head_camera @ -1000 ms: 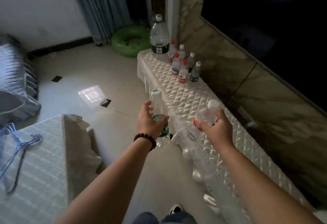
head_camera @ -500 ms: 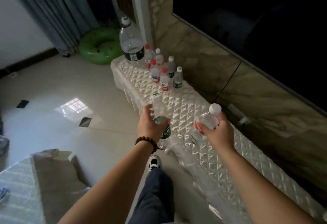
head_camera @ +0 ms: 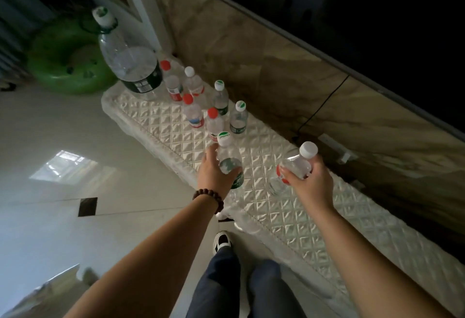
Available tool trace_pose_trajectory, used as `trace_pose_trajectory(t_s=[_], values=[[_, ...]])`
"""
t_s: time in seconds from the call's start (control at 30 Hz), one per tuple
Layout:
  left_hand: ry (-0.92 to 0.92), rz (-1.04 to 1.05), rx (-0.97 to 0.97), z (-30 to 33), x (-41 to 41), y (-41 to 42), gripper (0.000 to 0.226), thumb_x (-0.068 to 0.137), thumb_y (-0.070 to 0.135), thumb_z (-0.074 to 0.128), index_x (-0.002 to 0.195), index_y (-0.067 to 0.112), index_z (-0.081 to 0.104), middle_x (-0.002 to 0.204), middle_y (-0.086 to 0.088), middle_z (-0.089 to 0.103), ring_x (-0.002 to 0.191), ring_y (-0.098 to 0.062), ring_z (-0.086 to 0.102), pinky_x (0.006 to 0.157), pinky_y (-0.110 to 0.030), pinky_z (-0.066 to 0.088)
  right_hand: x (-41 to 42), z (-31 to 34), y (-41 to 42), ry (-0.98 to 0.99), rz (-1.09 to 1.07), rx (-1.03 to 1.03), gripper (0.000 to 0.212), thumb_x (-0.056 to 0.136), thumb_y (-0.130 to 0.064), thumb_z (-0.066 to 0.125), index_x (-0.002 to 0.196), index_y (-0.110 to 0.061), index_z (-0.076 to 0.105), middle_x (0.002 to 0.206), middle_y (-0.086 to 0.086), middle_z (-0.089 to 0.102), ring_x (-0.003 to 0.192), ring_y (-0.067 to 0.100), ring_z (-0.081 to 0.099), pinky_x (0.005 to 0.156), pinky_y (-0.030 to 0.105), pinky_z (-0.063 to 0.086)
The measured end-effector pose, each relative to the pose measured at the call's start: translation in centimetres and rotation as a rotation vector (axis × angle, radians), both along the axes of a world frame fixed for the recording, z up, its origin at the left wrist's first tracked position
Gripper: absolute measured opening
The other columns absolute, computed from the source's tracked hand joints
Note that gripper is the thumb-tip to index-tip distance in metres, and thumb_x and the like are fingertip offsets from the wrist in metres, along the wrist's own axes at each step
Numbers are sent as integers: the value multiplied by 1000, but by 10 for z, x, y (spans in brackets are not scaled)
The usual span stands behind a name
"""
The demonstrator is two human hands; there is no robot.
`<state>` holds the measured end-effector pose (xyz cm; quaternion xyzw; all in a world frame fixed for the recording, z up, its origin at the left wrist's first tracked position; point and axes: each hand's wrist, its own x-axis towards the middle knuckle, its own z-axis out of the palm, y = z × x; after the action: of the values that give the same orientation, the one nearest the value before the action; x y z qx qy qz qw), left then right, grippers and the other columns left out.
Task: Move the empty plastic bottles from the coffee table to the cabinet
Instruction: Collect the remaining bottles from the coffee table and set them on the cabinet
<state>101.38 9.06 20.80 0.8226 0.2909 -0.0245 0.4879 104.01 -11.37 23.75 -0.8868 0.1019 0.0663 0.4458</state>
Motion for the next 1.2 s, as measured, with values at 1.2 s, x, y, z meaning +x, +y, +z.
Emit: trace_pose_trajectory(t_s=[1.2], values=[[65,-198,200,-119,91,-37,91,82,51,64,150,26,9,154,0,28,141,-20,28,112,-42,32,110,-141,23,74,80,-43,94,72,-46,77,146,-15,29,149,7,39,135,22,39,101,26,35]])
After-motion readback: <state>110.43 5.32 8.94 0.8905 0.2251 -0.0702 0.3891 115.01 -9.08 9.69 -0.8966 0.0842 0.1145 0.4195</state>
